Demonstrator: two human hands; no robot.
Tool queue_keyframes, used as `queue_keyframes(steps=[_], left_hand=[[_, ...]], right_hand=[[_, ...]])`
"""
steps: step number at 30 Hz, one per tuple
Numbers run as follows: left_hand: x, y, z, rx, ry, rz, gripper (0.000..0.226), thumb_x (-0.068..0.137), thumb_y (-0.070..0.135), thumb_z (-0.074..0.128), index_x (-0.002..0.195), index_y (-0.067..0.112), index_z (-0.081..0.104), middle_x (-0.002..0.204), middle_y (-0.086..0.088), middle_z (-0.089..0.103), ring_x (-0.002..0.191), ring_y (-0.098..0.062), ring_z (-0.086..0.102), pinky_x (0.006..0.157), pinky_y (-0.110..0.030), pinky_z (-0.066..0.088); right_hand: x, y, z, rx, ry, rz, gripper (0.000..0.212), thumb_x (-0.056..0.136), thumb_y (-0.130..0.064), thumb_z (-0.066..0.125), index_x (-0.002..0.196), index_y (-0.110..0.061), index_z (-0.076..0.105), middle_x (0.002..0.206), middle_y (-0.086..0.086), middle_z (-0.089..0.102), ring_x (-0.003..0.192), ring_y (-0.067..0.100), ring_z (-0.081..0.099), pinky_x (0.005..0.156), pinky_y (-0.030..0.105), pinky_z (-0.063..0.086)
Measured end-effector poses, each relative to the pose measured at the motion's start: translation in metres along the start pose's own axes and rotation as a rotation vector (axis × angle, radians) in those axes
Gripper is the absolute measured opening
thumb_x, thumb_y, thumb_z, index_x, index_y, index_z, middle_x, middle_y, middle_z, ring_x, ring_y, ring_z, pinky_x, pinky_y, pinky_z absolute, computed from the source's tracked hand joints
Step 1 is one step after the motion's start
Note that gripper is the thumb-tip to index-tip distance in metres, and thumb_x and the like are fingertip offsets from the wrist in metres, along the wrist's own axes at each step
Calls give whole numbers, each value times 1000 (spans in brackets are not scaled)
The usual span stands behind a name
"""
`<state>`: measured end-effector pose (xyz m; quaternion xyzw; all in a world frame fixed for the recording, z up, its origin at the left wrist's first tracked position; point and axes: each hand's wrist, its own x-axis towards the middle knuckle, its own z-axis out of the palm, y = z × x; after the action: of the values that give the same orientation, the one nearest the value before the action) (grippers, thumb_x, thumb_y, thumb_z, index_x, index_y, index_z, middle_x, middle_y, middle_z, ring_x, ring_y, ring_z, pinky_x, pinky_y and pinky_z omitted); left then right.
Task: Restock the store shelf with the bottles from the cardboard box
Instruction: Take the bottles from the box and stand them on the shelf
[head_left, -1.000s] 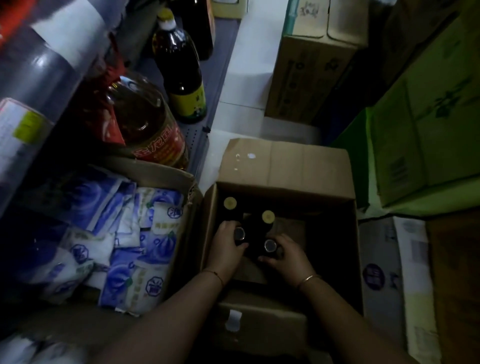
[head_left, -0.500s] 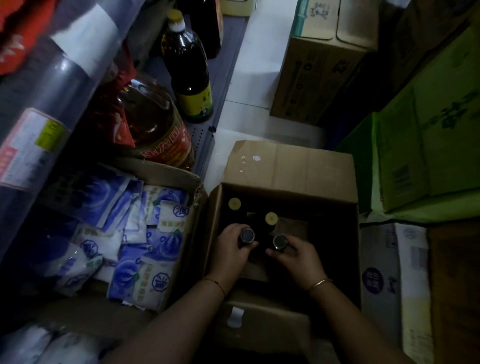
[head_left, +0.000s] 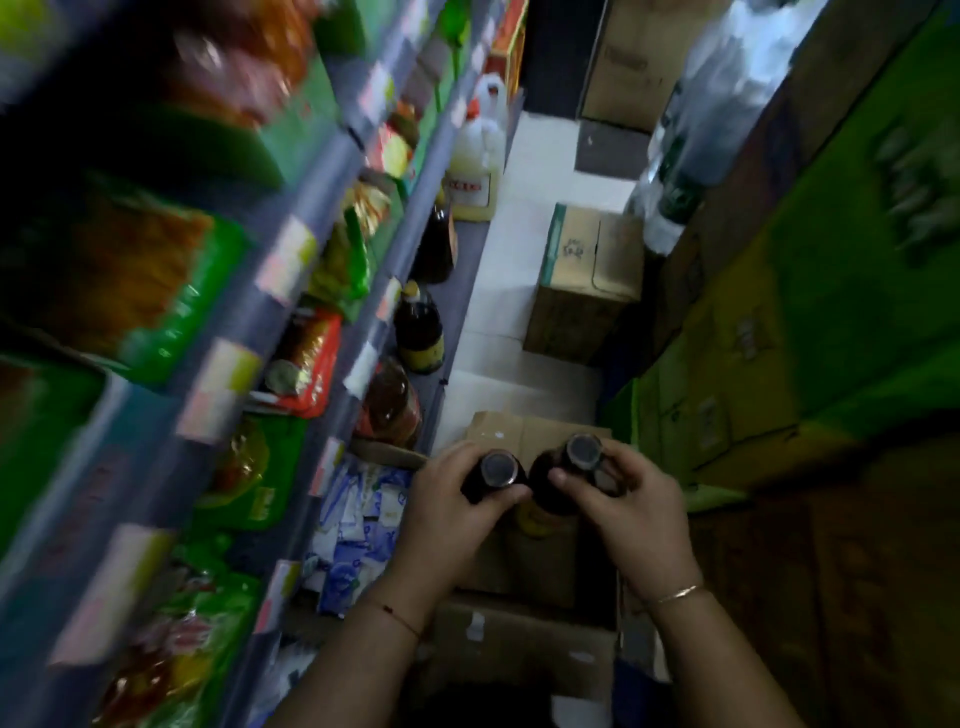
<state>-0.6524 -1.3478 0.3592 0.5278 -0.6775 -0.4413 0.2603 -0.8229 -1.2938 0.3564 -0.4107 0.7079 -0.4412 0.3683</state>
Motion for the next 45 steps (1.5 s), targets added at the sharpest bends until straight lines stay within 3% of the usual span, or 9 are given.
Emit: queue_keyframes(steps=[7,12,15,19,22,26,33,38,45], left_hand=[[0,178,-122,-40,209,263,23,64,28,82,79,22,66,80,5,66,81,-3,61,71,-12,45],[-5,269,-197,-121,337,324,22,68,26,83,82,25,67,84,0,70,82,-11,66,73,-25,52],[-15,311,-234,-130,419,354,21,71,31,80,87,24,69,87,6,72,83,-5,66,71,-24,53],[-28,346,-271,-190,549,343,26,70,36,79,91,24,70,90,6,74,87,-9,69,78,-39,58],[-38,356,-293,-217,620,343,21,72,31,80,91,24,71,89,5,75,85,-12,71,78,-43,59],[-48,352,-316,-234,749,323,20,72,30,80,91,28,73,90,5,76,87,-13,72,80,-47,58],[-66,341,-349,-181,921,309,19,74,28,79,91,31,72,94,8,76,92,-13,71,86,-47,56],[-71,323,-363,-173,1043,276,27,73,29,79,98,25,71,101,7,75,99,-13,70,92,-48,54],[-76,306,-370,-94,1175,147,19,72,37,78,86,28,70,89,5,76,86,-12,72,82,-47,57]], right_hand=[[-3,-214,-49,145,46,-284,26,71,-11,79,93,-22,70,89,-14,70,82,-12,63,75,8,49],[-9,-327,-63,247,16,-465,23,75,-14,75,97,-17,72,88,-6,74,85,6,68,75,21,53],[-12,-380,-61,365,-53,-545,25,78,-9,71,103,-13,71,87,-8,75,86,4,68,73,17,52],[-10,-435,-49,495,-205,-616,22,80,-16,68,101,-22,72,95,8,74,92,17,69,78,30,56],[-6,-464,-33,528,-298,-643,30,80,-24,71,109,-18,69,103,6,74,101,21,68,86,37,56],[-3,-490,-4,622,-468,-686,21,85,-10,64,104,-15,71,99,8,74,95,19,69,80,29,56],[3,-504,54,661,-628,-686,37,82,-18,69,116,-5,64,112,12,70,108,26,65,94,43,52],[2,-508,83,693,-780,-688,30,86,-11,64,116,-7,65,114,10,69,110,24,64,95,41,51],[6,-515,111,645,-923,-691,24,87,-6,61,110,-1,66,106,12,71,99,18,66,84,28,54]])
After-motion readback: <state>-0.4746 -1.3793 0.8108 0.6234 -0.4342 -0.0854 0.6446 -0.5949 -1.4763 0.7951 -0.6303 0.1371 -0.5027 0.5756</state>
